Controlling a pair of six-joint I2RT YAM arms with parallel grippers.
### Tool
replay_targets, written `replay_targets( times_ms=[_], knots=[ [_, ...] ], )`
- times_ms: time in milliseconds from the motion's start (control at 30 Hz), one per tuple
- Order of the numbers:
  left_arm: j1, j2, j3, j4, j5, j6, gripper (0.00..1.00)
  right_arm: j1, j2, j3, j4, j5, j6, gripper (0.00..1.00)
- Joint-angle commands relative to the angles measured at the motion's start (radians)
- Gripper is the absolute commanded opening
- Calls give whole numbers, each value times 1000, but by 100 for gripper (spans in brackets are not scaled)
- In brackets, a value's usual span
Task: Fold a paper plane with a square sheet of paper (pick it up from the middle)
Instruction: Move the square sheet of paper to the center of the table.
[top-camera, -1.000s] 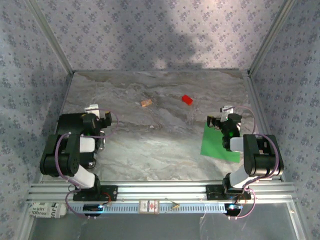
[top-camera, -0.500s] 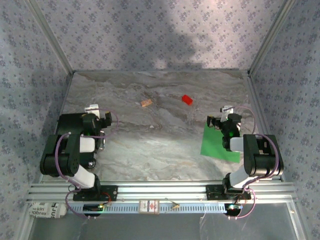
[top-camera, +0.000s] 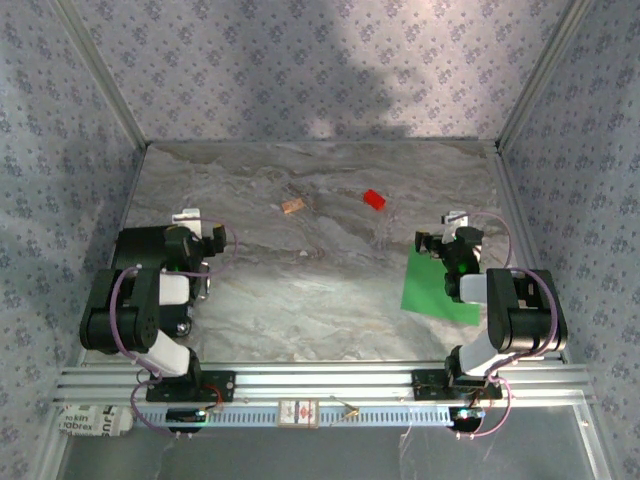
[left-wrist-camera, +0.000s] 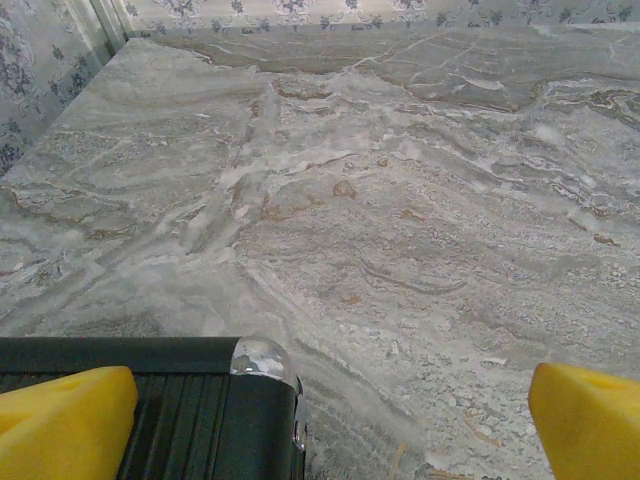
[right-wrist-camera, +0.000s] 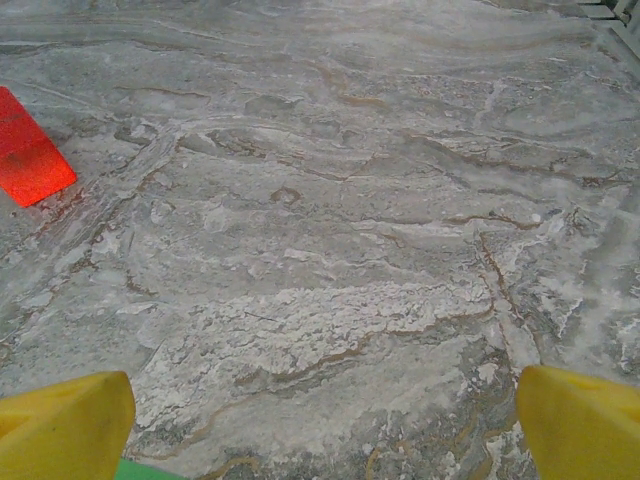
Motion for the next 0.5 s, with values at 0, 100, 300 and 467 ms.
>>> replay_targets(
  times_ms=[0,100,300,467],
  knots=[
    [3,3,13,-3,37,3,100,-4,-4,19,7,27,15,99],
    [3,3,13,-1,39,1,100,-4,-4,19,9,26,16,99],
    [1,-17,-33,61,48,5,100,38,-40,-5,25,51,-30,99],
    [2,-182,9,-165,-15,-35,100,43,-152,42,-169,112,1,99]
  ],
)
